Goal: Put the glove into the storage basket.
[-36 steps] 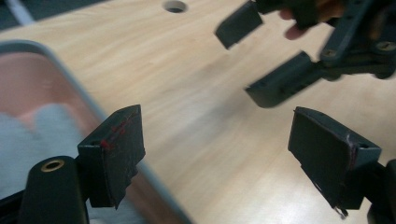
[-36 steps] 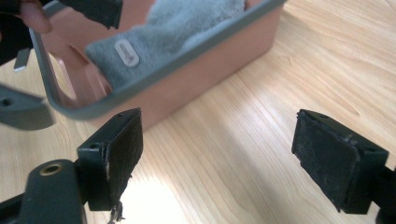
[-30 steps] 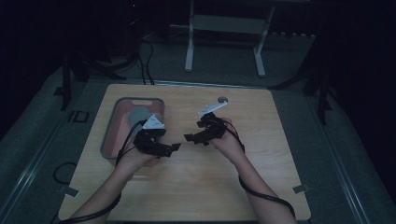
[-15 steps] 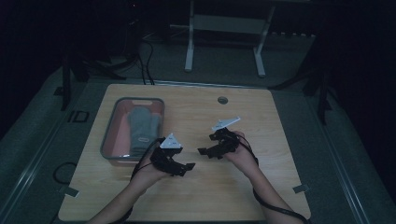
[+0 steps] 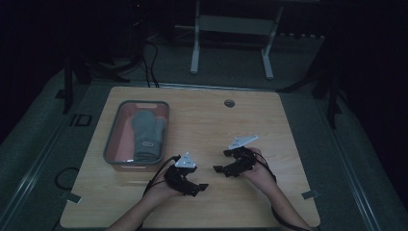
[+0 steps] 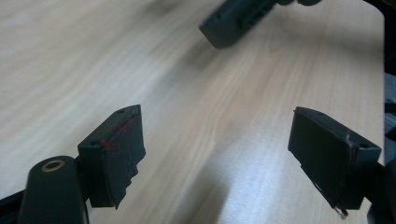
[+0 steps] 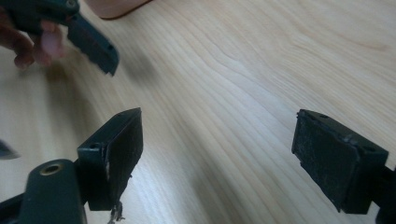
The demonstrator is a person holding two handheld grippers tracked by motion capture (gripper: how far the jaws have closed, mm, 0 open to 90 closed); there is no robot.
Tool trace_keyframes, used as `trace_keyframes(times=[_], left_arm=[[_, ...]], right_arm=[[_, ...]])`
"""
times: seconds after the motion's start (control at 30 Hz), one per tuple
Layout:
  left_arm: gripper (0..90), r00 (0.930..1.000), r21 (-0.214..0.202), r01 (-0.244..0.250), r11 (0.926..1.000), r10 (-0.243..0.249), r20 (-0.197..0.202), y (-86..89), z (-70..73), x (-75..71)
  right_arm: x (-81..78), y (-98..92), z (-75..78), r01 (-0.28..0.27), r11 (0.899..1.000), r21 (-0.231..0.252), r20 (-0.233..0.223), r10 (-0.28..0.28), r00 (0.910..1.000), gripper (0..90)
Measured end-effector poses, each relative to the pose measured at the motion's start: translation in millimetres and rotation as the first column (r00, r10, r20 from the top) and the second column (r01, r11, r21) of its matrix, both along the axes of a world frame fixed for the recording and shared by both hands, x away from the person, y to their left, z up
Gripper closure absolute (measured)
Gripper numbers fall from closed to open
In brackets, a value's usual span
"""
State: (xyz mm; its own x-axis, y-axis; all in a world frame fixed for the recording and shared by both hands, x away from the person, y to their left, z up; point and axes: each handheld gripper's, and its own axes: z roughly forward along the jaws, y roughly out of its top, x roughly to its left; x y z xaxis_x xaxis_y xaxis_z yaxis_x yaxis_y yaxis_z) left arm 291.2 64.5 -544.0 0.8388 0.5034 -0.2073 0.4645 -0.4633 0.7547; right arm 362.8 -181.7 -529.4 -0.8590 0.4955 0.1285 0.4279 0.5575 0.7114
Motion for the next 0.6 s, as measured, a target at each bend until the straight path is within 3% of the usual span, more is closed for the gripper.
trace_keyframes(times=[0.17,0.43,0.6], left_arm=[[18.8,0.9997,0.008,0.025,0.9997,-0.025,0.005,-4.8,-7.5,-5.7],[18.8,0.9993,-0.022,0.035,0.9991,-0.036,-0.013,-4.3,-15.3,-9.8],[18.8,0.9989,-0.003,0.043,0.999,-0.043,0.019,-4.5,-14.7,-13.7]], right_arm=[[-5.0,-9.2,-7.0,-0.008,1.0,-0.003,0.015,0.008,0.9999,16.0],[-16.1,-26.9,-13.0,0.014,1.0,-0.006,0.017,-0.014,0.9998,15.1],[-25.4,-38.9,-18.2,0.015,1.0,-0.008,0.019,-0.015,0.9997,14.0]])
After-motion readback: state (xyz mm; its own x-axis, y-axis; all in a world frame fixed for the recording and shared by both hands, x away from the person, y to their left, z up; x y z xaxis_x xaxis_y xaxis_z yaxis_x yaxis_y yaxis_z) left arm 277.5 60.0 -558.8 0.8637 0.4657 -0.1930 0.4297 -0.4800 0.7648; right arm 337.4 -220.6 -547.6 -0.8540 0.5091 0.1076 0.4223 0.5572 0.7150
